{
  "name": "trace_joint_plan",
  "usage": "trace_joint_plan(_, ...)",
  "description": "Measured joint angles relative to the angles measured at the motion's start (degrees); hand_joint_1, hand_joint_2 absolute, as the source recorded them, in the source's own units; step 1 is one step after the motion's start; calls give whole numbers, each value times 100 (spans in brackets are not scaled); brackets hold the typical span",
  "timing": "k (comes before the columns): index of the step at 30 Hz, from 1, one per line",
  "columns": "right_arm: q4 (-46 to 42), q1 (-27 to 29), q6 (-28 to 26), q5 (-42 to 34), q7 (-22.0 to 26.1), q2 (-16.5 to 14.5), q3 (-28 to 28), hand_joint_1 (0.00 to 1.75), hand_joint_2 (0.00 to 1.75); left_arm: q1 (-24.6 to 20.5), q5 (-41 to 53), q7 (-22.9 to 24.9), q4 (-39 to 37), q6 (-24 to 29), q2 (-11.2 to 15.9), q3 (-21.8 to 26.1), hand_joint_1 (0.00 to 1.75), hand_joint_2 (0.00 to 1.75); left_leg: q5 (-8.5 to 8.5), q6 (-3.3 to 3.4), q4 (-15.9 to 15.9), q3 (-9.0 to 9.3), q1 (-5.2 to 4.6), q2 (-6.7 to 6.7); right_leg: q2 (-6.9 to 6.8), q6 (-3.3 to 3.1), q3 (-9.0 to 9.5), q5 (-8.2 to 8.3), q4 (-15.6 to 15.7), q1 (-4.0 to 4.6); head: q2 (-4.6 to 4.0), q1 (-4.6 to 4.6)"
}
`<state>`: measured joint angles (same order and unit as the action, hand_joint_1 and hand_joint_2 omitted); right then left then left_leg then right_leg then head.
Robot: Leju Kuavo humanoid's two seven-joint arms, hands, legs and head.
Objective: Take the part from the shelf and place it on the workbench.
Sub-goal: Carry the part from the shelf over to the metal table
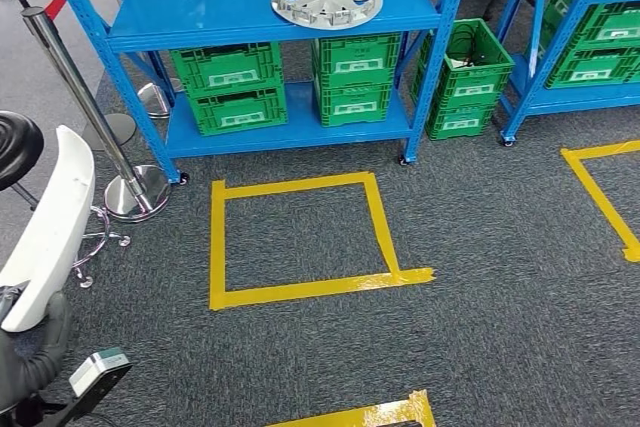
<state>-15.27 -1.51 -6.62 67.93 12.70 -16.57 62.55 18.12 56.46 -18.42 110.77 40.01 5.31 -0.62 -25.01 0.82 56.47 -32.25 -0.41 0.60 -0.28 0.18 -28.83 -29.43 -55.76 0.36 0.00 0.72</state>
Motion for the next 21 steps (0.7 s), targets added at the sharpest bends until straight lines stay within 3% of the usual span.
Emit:
trace_joint_plan(11, 38, -36, 2, 109, -76, 0, -4, 0, 175, -83, 13, 9, -56, -1, 91, -84, 175, 175, 1, 1, 0, -3, 0, 0, 0, -1, -3, 0, 0, 0, 0, 1)
trace_joint_plan(21, 86, -46, -6, 99, -75, 0, -4, 0, 175, -93, 35, 22, -60, 1, 111, -90, 175, 175, -14, 34, 40, -20, -30, -1, -4, 41, -2, 17, 6, -26, 0, 0)
